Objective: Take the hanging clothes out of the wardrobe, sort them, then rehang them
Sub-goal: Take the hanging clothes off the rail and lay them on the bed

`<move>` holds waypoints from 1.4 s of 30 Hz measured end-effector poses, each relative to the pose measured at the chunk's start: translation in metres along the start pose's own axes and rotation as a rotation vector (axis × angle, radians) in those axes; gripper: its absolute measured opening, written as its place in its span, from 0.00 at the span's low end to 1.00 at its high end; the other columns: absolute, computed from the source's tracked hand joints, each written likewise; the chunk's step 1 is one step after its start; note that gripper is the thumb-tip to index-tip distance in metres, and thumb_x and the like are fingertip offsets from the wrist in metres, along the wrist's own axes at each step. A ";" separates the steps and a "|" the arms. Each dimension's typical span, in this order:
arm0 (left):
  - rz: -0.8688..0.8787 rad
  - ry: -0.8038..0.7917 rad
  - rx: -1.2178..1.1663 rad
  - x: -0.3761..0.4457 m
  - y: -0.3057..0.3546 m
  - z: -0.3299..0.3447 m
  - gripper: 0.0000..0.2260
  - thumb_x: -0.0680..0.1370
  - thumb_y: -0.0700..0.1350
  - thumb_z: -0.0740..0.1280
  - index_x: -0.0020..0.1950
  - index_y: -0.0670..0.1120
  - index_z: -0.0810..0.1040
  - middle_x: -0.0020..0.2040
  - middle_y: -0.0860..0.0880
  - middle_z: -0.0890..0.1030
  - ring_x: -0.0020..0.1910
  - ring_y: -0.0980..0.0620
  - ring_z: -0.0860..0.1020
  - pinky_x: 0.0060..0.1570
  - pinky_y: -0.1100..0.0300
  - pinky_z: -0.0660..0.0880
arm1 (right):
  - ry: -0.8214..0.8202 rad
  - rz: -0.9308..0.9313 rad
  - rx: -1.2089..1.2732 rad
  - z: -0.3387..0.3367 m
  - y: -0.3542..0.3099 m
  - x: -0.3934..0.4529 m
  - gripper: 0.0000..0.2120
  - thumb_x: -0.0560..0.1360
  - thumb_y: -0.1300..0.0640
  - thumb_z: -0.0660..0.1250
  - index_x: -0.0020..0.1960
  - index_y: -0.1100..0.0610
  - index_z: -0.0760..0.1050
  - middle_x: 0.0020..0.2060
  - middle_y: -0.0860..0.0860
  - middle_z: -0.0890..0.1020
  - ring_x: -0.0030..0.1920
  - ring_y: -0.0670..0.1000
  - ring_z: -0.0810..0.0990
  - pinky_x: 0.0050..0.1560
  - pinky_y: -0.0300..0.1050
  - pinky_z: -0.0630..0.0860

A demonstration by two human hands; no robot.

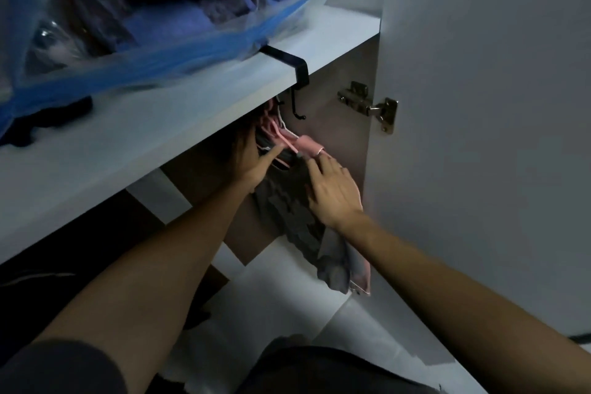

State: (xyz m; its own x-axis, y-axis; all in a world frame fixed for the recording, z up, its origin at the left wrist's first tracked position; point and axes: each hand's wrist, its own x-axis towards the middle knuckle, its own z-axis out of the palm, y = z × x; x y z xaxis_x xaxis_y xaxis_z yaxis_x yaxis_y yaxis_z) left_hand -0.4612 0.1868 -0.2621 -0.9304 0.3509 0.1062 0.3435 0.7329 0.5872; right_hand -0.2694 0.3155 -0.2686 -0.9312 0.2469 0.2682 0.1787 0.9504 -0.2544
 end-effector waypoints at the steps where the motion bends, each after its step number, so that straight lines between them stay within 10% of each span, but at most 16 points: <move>1: 0.012 -0.001 -0.003 0.006 0.000 0.002 0.49 0.72 0.72 0.68 0.86 0.52 0.54 0.85 0.43 0.55 0.83 0.40 0.54 0.81 0.41 0.55 | -0.005 0.030 -0.023 0.002 0.002 0.003 0.35 0.74 0.53 0.72 0.78 0.55 0.64 0.70 0.58 0.73 0.68 0.60 0.74 0.66 0.56 0.74; 9: 0.087 0.043 -0.007 0.020 -0.004 -0.001 0.50 0.67 0.75 0.69 0.82 0.48 0.64 0.81 0.42 0.63 0.81 0.39 0.61 0.79 0.41 0.60 | 0.009 0.084 -0.013 -0.003 0.017 0.026 0.23 0.75 0.63 0.70 0.69 0.58 0.73 0.63 0.58 0.81 0.62 0.60 0.80 0.60 0.53 0.75; 16: 0.117 0.113 0.042 -0.005 -0.004 -0.016 0.33 0.73 0.65 0.76 0.69 0.45 0.77 0.70 0.42 0.77 0.70 0.41 0.74 0.63 0.54 0.68 | 0.006 0.118 0.023 -0.011 0.021 0.025 0.16 0.78 0.65 0.65 0.65 0.58 0.68 0.62 0.59 0.78 0.54 0.67 0.82 0.48 0.58 0.77; 26: 0.142 0.203 0.081 -0.035 -0.006 -0.039 0.33 0.73 0.73 0.63 0.65 0.48 0.76 0.68 0.42 0.77 0.68 0.38 0.74 0.67 0.41 0.72 | 0.047 0.047 0.037 -0.049 0.022 0.012 0.16 0.74 0.64 0.67 0.60 0.59 0.67 0.60 0.60 0.78 0.46 0.70 0.81 0.40 0.58 0.75; 38: 0.274 0.159 0.087 -0.178 0.020 -0.031 0.22 0.82 0.60 0.59 0.66 0.45 0.77 0.64 0.43 0.78 0.63 0.41 0.74 0.62 0.45 0.69 | 0.078 0.159 0.278 -0.086 0.076 -0.160 0.05 0.81 0.65 0.62 0.50 0.58 0.66 0.45 0.60 0.80 0.39 0.70 0.77 0.38 0.59 0.74; 42: 0.322 0.132 0.136 -0.217 0.041 -0.016 0.21 0.86 0.56 0.52 0.50 0.42 0.75 0.49 0.41 0.79 0.50 0.40 0.75 0.49 0.47 0.68 | 0.107 0.183 0.326 -0.112 0.099 -0.223 0.02 0.82 0.63 0.61 0.53 0.58 0.69 0.45 0.57 0.82 0.40 0.67 0.79 0.38 0.54 0.73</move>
State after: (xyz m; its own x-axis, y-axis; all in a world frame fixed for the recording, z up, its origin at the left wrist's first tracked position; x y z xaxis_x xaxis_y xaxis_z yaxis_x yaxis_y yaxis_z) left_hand -0.2478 0.1314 -0.2477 -0.7770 0.5045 0.3765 0.6272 0.6709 0.3957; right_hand -0.0084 0.3759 -0.2493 -0.8519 0.4413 0.2821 0.2121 0.7832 -0.5845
